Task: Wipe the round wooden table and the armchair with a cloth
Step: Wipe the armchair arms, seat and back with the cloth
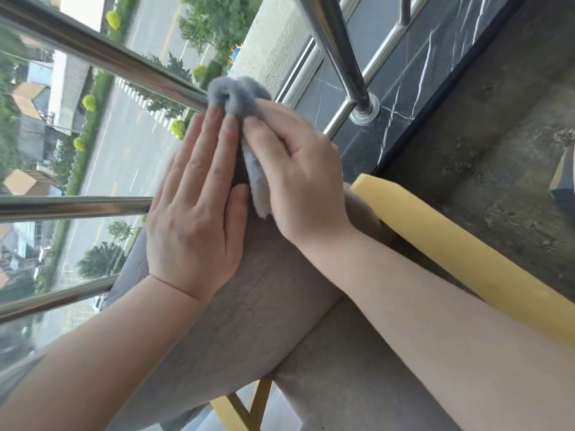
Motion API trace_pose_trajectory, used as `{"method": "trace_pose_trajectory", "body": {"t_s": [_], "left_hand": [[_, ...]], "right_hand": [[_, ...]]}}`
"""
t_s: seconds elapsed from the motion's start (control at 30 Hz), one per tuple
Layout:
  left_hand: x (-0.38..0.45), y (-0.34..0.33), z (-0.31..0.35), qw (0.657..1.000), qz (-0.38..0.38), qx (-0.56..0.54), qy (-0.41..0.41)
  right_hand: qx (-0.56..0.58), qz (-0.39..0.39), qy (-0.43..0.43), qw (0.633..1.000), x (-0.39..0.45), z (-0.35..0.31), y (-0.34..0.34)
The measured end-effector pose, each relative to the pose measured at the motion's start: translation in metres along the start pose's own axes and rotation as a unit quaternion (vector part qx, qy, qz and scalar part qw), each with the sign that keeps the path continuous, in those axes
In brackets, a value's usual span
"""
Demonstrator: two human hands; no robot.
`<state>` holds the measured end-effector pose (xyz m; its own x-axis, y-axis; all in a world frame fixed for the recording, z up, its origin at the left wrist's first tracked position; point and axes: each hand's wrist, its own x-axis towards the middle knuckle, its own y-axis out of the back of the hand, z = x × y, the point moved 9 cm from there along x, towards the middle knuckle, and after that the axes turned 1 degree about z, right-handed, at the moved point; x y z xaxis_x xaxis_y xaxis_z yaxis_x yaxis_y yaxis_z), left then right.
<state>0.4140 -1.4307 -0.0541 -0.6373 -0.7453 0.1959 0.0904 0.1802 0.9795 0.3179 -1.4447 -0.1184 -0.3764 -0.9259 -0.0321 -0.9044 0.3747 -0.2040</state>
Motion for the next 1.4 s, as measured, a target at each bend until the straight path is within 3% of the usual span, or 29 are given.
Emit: {"method": "trace_pose_trajectory", "body": {"t_s": [0.07,0.1,0.17,0.2,0.23,0.3,0.37,0.4,0.47,0.5,0.53,0.63,0.7,0.8,0.87,0.97,1.03,1.07,1.13,1.17,1.2,1.27,1.33,1.4], "left_hand": [[-0.002,-0.001,0.0,1.0,-0.006,-0.002,-0.002],[-0.002,0.0,-0.001,1.0,-0.006,0.002,-0.001],[-0.002,0.0,-0.001,1.0,-0.006,0.002,-0.002],[-0.001,0.0,-0.001,1.0,-0.004,0.0,-0.003],[0.0,0.0,-0.001,1.0,-0.001,-0.002,-0.005],[0.001,0.0,0.0,1.0,0.008,-0.007,-0.006],[0.0,0.0,-0.001,1.0,0.007,-0.01,-0.006],[-0.001,0.0,-0.001,1.0,0.006,-0.008,-0.005],[-0.002,0.001,-0.001,1.0,0.004,-0.003,0.0],[-0.002,0.0,-0.001,1.0,0.004,-0.004,0.0],[-0.002,0.0,-0.001,1.0,0.005,-0.004,-0.004],[-0.001,0.0,-0.001,1.0,0.018,0.013,-0.016],[-0.001,-0.001,-0.001,1.0,0.009,-0.008,-0.01],[0.0,-0.001,-0.001,1.0,0.003,-0.009,-0.002],[-0.002,-0.001,-0.002,1.0,0.008,-0.004,-0.003],[-0.002,0.001,-0.001,0.999,0.029,0.021,-0.007],[-0.002,0.0,-0.001,1.0,0.021,0.003,-0.001],[-0.001,0.001,-0.001,1.0,0.018,-0.002,0.0],[-0.001,0.002,-0.001,1.0,0.017,0.001,0.004],[-0.002,0.002,-0.001,1.0,0.016,0.001,0.007],[-0.002,0.002,-0.002,1.0,0.019,0.003,0.009],[-0.002,0.003,-0.002,0.999,0.028,0.018,0.009],[-0.001,0.003,0.0,0.999,0.031,0.023,0.0],[-0.002,0.003,0.0,1.0,0.02,0.019,-0.001]], "right_hand": [[-0.034,0.056,-0.023,0.998,-0.015,0.036,0.031],[-0.051,0.081,-0.096,0.991,-0.018,0.056,0.046],[-0.126,0.056,-0.232,0.963,-0.013,0.08,0.047],[-0.178,0.021,-0.242,0.953,-0.005,0.07,0.035],[-0.193,0.001,-0.2,0.961,0.003,0.047,0.022],[-0.092,0.029,-0.049,0.994,0.002,-0.004,0.002],[-0.036,0.081,0.012,0.996,-0.019,-0.001,0.014],[-0.05,0.106,0.015,0.993,-0.025,0.015,0.029],[-0.066,0.126,-0.109,0.984,-0.023,0.049,0.05],[-0.099,0.103,-0.181,0.973,-0.017,0.059,0.045],[-0.136,0.07,-0.199,0.968,-0.009,0.051,0.032],[-0.105,0.093,0.007,0.99,-0.01,-0.02,-0.001],[-0.099,0.11,0.073,0.986,-0.024,-0.011,0.008],[-0.104,0.132,-0.017,0.986,-0.021,0.028,0.037],[-0.119,0.088,-0.111,0.983,-0.006,0.026,0.018],[-0.102,0.079,0.016,0.992,-0.004,-0.023,-0.008],[-0.048,0.074,0.052,0.995,-0.013,-0.006,0.004],[-0.045,0.072,0.031,0.996,-0.014,0.013,0.018],[-0.054,0.049,-0.093,0.993,-0.008,0.041,0.035],[-0.096,0.008,-0.153,0.984,-0.001,0.045,0.028],[-0.163,-0.034,-0.16,0.973,0.008,0.039,0.014],[-0.2,-0.03,-0.052,0.978,0.015,-0.006,-0.009],[-0.086,0.042,0.044,0.994,-0.001,-0.026,-0.008],[-0.031,0.035,0.015,0.999,-0.018,0.025,0.018]]}}
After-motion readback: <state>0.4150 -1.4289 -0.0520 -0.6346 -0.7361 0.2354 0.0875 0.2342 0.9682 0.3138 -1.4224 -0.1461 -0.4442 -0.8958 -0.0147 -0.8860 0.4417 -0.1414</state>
